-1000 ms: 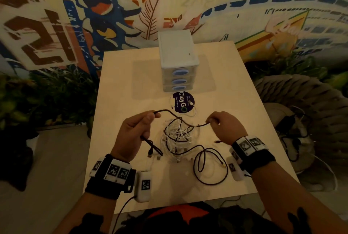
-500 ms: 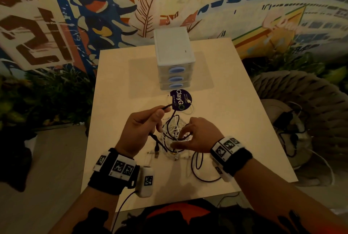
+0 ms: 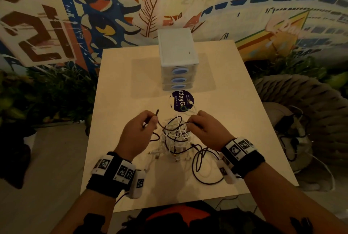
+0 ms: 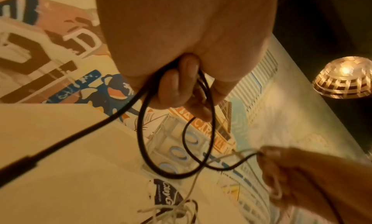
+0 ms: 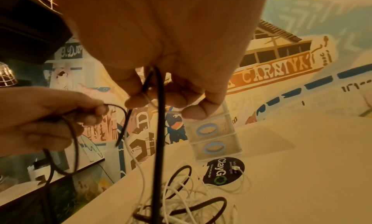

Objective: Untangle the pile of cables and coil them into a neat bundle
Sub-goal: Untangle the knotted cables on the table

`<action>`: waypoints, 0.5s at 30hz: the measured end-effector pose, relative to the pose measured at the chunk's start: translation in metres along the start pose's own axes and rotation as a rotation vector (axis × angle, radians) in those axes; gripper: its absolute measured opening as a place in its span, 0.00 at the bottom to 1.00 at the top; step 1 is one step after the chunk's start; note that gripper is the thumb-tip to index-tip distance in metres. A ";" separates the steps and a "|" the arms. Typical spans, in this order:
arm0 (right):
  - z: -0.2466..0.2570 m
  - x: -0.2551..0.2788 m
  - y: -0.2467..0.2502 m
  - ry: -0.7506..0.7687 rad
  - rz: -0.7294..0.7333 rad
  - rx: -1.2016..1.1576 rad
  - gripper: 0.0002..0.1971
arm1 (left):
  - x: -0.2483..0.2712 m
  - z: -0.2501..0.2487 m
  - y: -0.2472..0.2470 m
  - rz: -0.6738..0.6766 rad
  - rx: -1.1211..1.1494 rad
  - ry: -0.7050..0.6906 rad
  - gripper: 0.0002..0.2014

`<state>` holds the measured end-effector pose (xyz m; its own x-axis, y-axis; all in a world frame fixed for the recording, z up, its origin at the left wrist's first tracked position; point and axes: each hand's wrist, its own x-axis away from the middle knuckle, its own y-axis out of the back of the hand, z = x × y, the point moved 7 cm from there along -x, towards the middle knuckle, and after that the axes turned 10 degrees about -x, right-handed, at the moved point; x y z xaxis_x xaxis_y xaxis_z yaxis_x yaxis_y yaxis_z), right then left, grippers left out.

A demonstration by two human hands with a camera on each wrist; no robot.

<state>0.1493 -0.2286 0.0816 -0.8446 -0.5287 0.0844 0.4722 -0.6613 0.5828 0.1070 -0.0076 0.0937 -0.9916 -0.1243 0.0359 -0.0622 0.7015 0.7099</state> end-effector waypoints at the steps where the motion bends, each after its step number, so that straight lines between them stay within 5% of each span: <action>1: 0.002 0.000 -0.001 -0.008 0.009 -0.020 0.10 | 0.001 0.000 -0.009 0.044 -0.056 0.002 0.08; 3: 0.006 -0.002 -0.004 -0.002 0.044 -0.033 0.11 | 0.002 -0.005 -0.018 0.043 -0.176 0.004 0.05; 7: 0.013 -0.003 -0.012 0.028 0.151 -0.007 0.11 | 0.005 -0.026 -0.019 -0.056 -0.262 -0.094 0.41; 11: 0.017 -0.003 -0.005 0.074 0.104 -0.059 0.10 | 0.006 -0.047 -0.034 0.046 -0.357 -0.367 0.26; 15: 0.021 0.001 -0.001 0.062 0.076 -0.037 0.08 | -0.001 -0.041 -0.040 0.137 -0.242 -0.368 0.21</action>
<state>0.1429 -0.2178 0.0980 -0.7895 -0.6090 0.0761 0.5440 -0.6370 0.5461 0.1147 -0.0643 0.0944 -0.9658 0.2467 -0.0803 0.0572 0.5043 0.8616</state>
